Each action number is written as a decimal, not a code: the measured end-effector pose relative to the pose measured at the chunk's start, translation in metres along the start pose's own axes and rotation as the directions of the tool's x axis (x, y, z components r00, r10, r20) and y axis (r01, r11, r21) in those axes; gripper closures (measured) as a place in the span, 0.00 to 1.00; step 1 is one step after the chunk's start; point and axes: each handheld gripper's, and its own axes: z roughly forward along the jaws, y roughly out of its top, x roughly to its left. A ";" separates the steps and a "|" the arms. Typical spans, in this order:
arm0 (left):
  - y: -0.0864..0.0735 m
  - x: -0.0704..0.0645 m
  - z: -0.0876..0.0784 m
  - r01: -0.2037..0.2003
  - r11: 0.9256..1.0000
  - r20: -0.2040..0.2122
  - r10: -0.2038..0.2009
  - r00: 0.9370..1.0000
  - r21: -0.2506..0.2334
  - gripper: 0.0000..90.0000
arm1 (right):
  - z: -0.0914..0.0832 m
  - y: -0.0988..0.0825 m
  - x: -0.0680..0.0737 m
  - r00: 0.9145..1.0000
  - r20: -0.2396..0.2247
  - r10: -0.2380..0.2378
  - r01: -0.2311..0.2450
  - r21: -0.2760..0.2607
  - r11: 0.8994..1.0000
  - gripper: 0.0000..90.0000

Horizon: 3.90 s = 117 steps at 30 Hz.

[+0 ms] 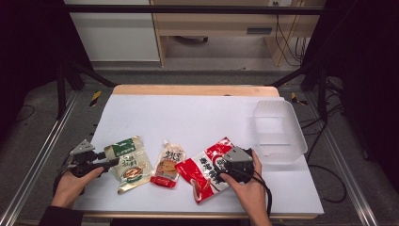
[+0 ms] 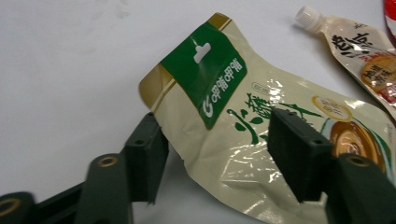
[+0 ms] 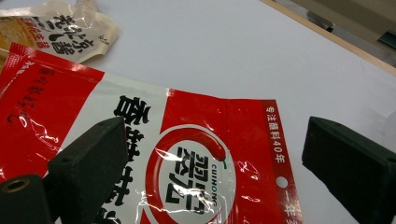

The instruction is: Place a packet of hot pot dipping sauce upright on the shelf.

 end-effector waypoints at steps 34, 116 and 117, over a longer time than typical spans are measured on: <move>0.014 -0.012 -0.028 -0.101 0.995 -0.036 0.101 0.994 0.001 1.00 | -0.002 0.000 -0.001 1.000 0.005 -0.004 0.004 -0.012 1.000 0.09; 0.198 -0.191 0.009 -0.597 0.794 0.271 0.603 0.750 -0.114 1.00 | -0.049 0.150 -0.053 0.850 -0.321 -0.418 0.457 0.054 0.888 0.27; 0.198 -0.192 0.010 -0.606 0.788 0.272 0.610 0.744 -0.107 1.00 | -0.048 0.150 -0.051 0.844 -0.333 -0.420 0.463 0.056 0.885 0.28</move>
